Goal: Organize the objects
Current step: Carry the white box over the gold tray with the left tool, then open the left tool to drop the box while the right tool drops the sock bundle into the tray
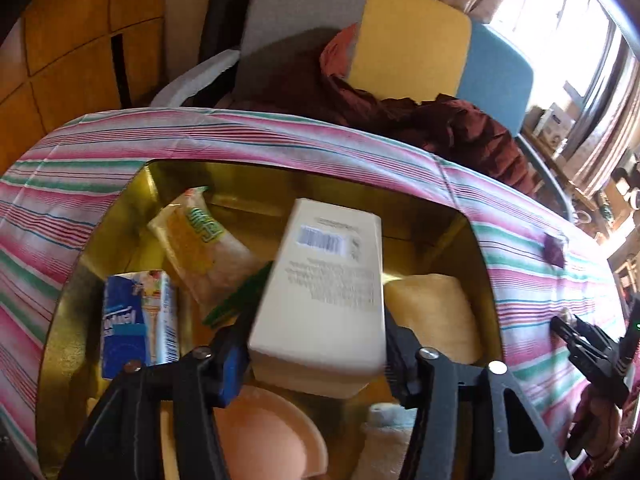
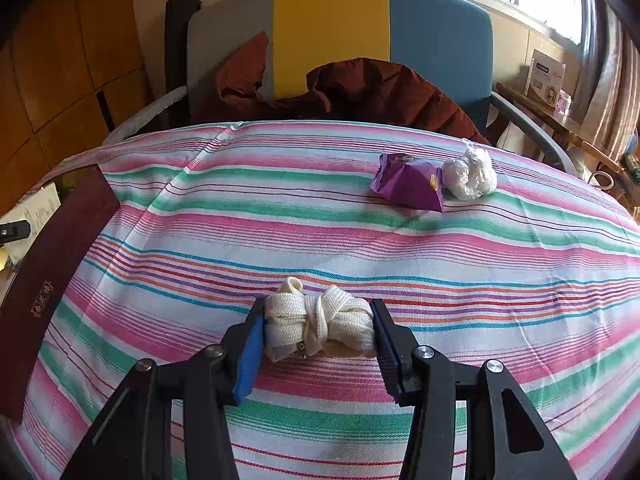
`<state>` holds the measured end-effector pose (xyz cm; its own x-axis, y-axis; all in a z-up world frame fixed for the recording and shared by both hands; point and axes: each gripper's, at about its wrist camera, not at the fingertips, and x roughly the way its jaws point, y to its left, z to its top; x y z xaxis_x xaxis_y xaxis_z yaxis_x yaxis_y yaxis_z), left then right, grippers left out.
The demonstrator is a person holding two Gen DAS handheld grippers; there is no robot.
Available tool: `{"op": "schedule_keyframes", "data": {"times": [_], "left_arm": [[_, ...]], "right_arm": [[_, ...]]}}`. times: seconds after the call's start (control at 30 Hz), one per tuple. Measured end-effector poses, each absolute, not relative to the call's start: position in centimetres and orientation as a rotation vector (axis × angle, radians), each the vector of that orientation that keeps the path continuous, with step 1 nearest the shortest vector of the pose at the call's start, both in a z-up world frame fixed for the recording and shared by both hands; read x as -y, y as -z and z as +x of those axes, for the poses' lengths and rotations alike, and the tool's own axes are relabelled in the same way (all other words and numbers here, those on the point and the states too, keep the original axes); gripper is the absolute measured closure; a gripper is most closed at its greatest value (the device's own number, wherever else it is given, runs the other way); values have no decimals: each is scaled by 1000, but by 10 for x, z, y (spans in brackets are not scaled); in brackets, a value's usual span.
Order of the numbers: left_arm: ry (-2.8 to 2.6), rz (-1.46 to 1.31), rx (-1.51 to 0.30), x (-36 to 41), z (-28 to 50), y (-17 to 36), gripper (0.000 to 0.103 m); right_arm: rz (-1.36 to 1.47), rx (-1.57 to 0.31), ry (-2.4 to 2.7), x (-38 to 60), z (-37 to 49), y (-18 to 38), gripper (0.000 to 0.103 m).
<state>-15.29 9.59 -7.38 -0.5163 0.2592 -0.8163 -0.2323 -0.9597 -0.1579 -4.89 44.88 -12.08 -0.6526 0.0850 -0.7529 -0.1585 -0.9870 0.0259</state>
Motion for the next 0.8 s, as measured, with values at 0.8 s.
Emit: {"op": "schedule_keyframes", "data": {"times": [0.8], "left_arm": [[-2556, -986, 274, -71, -34, 69, 35]], "right_arm": [[-1248, -155, -2719, -434, -39, 116, 53]]}}
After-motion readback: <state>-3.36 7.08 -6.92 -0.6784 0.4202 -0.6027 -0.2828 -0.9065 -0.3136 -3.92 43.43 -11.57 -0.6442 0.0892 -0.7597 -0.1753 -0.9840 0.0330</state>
